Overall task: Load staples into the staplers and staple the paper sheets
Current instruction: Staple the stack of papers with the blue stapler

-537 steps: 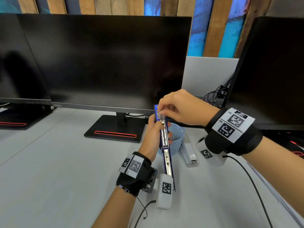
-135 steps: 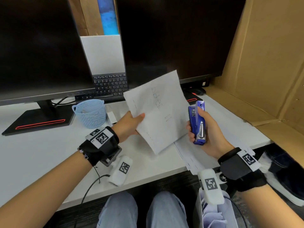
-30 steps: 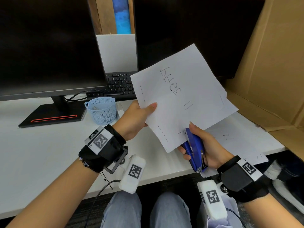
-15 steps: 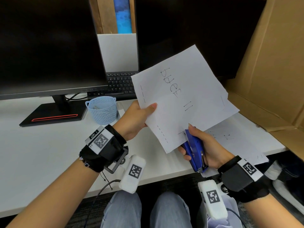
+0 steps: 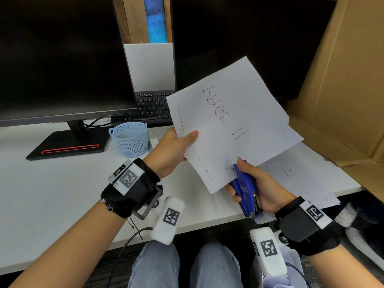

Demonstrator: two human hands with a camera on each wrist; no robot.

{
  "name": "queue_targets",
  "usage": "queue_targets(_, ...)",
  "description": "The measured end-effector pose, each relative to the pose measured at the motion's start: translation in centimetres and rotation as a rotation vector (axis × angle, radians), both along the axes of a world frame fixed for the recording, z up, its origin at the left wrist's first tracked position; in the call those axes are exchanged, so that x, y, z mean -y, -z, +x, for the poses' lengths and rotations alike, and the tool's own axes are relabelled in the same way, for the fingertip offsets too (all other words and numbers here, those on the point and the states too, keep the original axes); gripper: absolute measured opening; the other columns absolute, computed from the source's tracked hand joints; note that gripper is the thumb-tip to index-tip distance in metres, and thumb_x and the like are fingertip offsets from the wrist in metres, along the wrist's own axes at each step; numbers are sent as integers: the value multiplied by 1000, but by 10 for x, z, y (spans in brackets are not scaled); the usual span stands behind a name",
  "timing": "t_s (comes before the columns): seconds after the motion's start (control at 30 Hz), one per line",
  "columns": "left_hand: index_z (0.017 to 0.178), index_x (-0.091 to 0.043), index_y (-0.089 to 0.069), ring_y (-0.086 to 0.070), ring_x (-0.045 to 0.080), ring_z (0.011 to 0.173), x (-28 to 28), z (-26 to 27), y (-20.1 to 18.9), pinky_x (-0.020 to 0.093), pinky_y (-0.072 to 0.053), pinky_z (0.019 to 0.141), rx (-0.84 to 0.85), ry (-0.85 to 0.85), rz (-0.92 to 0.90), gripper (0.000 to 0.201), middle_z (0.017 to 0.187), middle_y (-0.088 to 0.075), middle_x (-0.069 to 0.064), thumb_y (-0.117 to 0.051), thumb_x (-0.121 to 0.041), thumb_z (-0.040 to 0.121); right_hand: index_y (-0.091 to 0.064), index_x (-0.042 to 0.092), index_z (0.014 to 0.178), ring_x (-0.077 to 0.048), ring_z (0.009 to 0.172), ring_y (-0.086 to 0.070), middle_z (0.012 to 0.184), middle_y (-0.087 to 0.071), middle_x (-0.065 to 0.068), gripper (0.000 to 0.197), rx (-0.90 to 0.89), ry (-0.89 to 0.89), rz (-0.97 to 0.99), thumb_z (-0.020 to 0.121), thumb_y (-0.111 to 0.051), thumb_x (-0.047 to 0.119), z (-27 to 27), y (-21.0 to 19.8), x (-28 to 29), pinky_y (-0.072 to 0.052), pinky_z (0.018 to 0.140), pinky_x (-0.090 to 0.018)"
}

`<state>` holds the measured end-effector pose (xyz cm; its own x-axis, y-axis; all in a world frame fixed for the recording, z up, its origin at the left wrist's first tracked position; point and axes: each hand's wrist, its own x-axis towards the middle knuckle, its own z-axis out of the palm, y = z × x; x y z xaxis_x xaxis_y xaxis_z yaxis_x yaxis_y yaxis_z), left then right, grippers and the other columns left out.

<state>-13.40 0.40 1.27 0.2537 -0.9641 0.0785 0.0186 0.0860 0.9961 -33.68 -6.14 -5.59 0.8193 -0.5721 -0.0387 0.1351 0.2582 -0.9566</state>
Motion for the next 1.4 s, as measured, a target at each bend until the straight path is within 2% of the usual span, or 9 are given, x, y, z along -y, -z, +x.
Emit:
queue_targets(0.2,109,-25,-58,-64,20,102,-1,-1,-2,45,-51,94,1,-3,9,19,110,-67,-2,-47,-12,100,-68,9,82,-21,48,-49,64,-56,-16,58,5,28,19,61,-79,62,1,0,0,-44,47,-26)
queue_targets(0.37,125,-16,-53,-63,23,109,-1,-3,-3,48,-50,97,-6,-17,26,27,123,-64,6,-47,-13,100,-67,7,90,-19,51,-52,67,-57,-15,58,28,48,36,66,-77,59,4,0,-2,-45,45,-26)
queue_targets(0.5,123,-18,-54,-63,23,107,0,-4,-3,48,-49,97,-6,-16,27,25,122,-64,5,-47,-12,100,-64,5,88,-17,50,-52,64,-57,-12,46,-1,101,23,86,-57,50,4,-1,-5,-45,45,-23)
queue_targets(0.57,123,-18,-54,-63,23,108,0,-4,-3,48,-49,98,-5,-19,30,25,122,-64,5,-48,-13,100,-63,4,87,-17,49,-51,63,-57,-12,44,-22,124,21,88,-51,46,4,-1,-5,-45,45,-23)
queue_targets(0.67,117,-21,-56,-62,24,111,0,-4,-3,48,-49,98,6,-11,31,20,121,-65,4,-48,-13,100,-67,6,84,-18,49,-52,63,-58,-13,46,-17,99,48,84,-57,51,2,-1,-5,-46,45,-24)
queue_targets(0.77,111,-23,-57,-63,21,105,0,-2,-3,46,-50,96,3,0,24,19,115,-66,2,-47,-13,100,-68,6,93,-20,51,-55,68,-58,-15,61,27,41,77,67,-74,61,0,-2,-2,-47,46,-26)
queue_targets(0.93,119,-19,-55,-64,20,102,-1,0,-2,42,-52,91,-9,-14,24,22,116,-66,2,-47,-12,100,-70,8,104,-22,58,-53,81,-53,-17,71,91,88,119,58,-81,62,-3,-2,4,-44,46,-28)
queue_targets(1.1,128,-14,-52,-61,23,110,-1,-2,-3,42,-51,93,-21,-23,33,29,127,-62,7,-47,-11,99,-66,5,107,-22,55,-53,75,-52,-16,73,66,93,80,62,-78,62,-5,-2,6,-45,46,-28)
queue_targets(1.4,120,-19,-54,-62,20,103,-2,-2,-3,39,-51,91,-18,-6,22,23,120,-63,4,-46,-11,100,-61,5,104,-22,49,-51,65,-57,-16,73,-1,66,23,66,-73,65,-7,0,7,-46,49,-28)
